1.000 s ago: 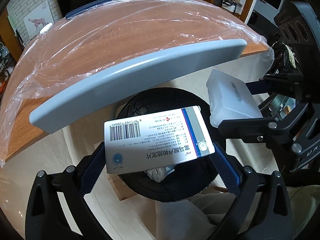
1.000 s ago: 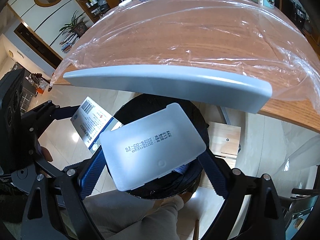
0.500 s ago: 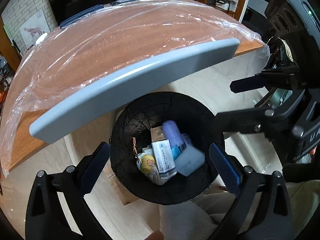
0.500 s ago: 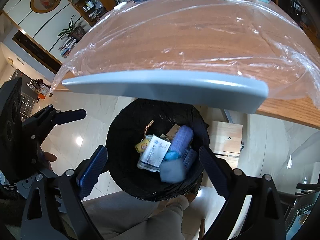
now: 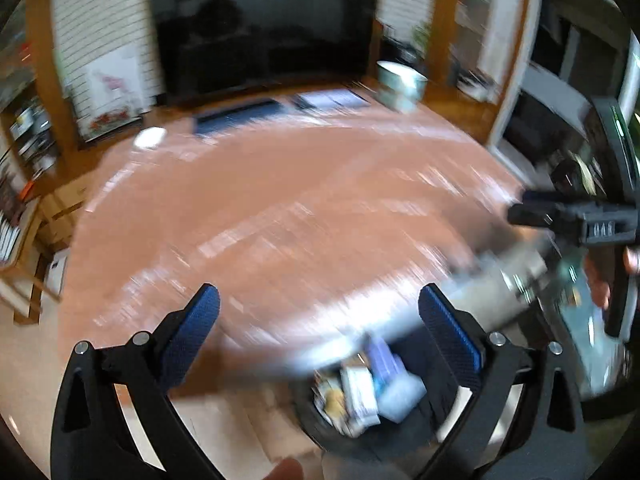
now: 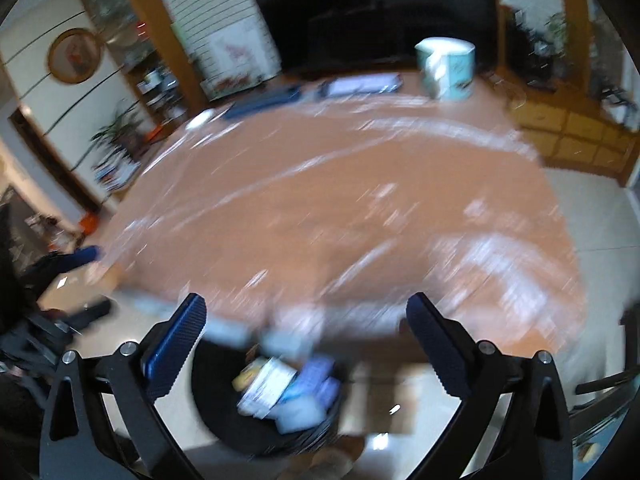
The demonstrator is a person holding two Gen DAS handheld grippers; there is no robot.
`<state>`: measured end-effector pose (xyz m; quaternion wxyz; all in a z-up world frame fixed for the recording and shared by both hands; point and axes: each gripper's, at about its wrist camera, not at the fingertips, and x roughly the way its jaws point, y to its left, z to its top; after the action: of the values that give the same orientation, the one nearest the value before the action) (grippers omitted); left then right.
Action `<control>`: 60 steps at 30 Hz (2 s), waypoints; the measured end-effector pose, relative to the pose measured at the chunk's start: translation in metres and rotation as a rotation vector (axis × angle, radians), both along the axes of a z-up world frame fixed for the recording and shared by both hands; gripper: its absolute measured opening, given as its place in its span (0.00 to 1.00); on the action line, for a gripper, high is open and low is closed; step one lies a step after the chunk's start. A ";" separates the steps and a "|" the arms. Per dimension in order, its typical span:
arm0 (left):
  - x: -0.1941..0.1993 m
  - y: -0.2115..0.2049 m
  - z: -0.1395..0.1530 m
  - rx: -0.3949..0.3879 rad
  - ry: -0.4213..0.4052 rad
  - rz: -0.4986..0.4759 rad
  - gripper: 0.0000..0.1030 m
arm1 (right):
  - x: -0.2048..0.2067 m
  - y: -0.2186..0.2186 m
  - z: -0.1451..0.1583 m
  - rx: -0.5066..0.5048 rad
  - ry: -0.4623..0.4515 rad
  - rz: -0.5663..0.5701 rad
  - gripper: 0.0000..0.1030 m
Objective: Collect trash
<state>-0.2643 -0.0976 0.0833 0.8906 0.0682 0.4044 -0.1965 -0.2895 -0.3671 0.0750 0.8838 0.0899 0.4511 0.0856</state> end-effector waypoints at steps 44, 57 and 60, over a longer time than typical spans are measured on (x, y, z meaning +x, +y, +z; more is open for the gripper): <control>0.249 0.092 -0.076 0.070 0.098 0.373 0.99 | 0.220 -0.113 -0.071 -0.226 0.039 -0.259 0.96; 0.249 0.092 -0.076 0.070 0.098 0.373 0.99 | 0.220 -0.112 -0.071 -0.226 0.039 -0.259 0.96; 0.249 0.092 -0.076 0.070 0.098 0.373 0.99 | 0.220 -0.112 -0.071 -0.226 0.039 -0.259 0.96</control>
<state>-0.0151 -0.0052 0.0073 0.8879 0.0134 0.4596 -0.0170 -0.0694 -0.4795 0.0045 0.8829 0.0490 0.4597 -0.0821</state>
